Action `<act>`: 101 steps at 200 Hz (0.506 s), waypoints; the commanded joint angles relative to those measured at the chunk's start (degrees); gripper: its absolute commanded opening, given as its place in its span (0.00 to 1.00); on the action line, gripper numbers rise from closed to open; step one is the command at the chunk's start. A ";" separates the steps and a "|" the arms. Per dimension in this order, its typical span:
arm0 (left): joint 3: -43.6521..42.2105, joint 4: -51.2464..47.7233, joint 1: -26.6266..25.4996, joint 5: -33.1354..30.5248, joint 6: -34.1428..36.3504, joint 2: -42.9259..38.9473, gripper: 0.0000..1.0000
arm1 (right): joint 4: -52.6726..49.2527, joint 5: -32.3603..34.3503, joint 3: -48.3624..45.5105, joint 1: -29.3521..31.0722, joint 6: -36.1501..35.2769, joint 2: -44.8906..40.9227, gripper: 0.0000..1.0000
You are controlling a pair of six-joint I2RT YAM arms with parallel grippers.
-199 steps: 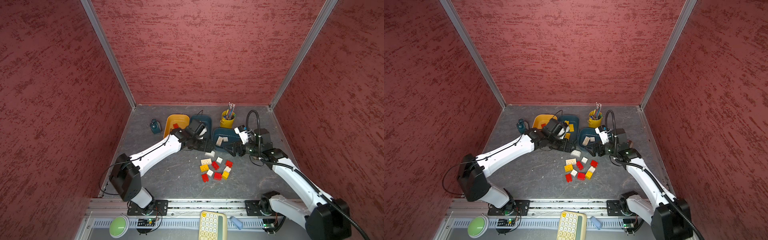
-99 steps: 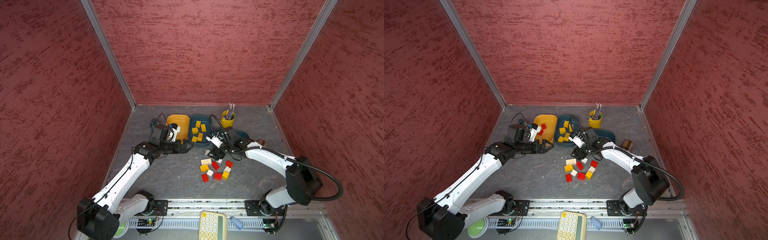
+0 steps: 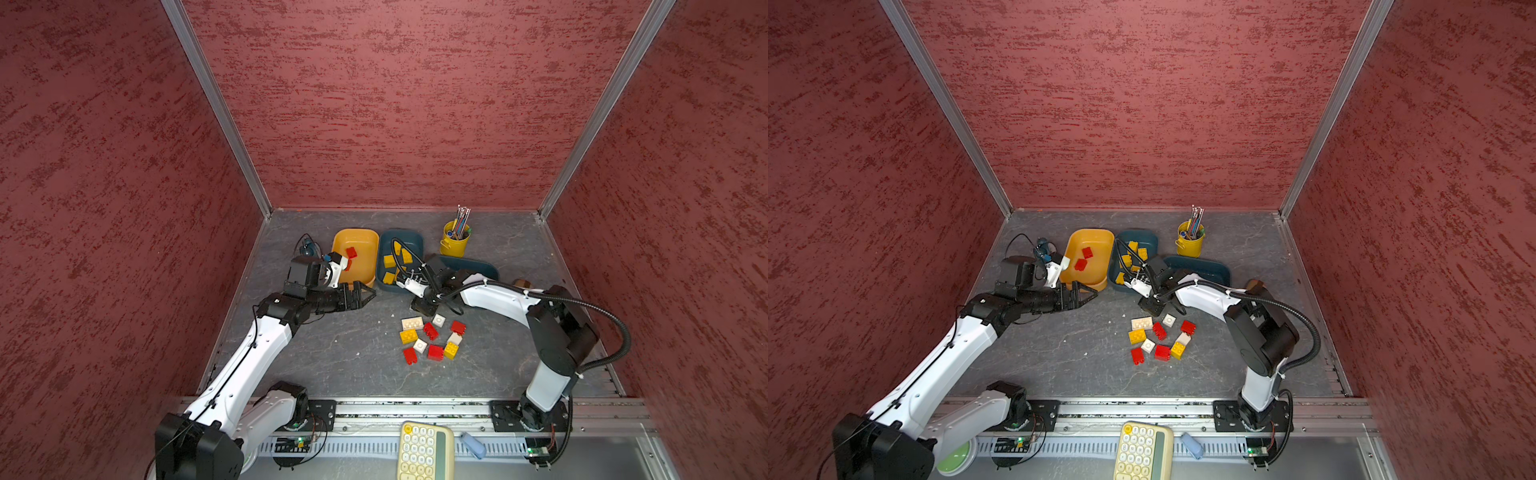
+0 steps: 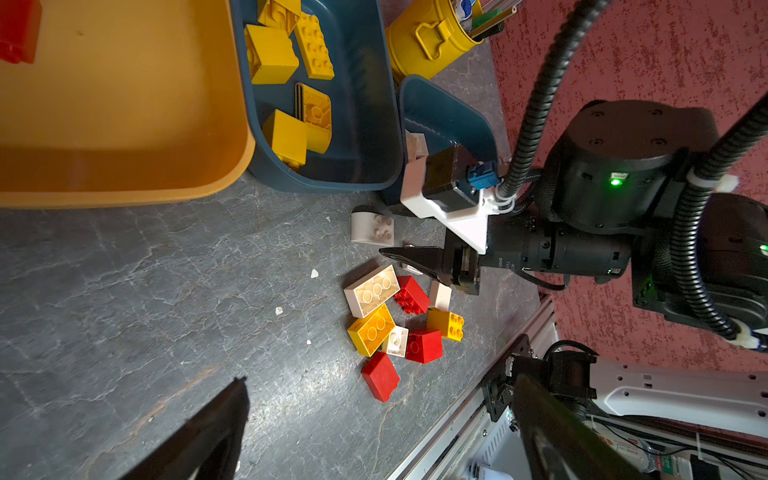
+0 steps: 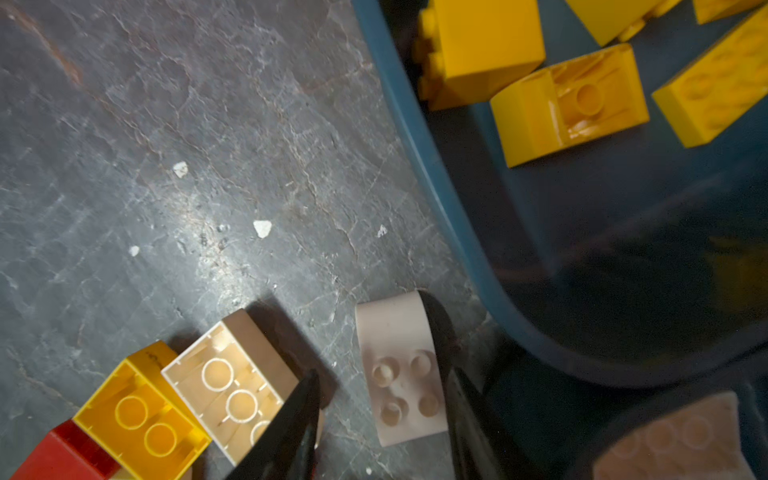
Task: Sort the legos into containers by color
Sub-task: 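Grasp a curved white brick with the right gripper, then carry the curved white brick into the farther teal tub and release it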
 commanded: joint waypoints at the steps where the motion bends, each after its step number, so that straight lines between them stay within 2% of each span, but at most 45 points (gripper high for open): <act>1: -0.66 2.36 1.68 2.18 1.35 0.48 0.99 | -2.80 4.01 2.27 0.91 -3.06 1.37 0.49; 63: -1.67 2.69 3.34 3.21 2.22 1.18 0.99 | -4.70 9.09 3.95 1.76 -4.13 5.35 0.46; 101: -2.36 2.96 3.49 3.38 2.32 1.11 0.99 | -5.59 8.95 4.49 1.85 -4.04 6.45 0.44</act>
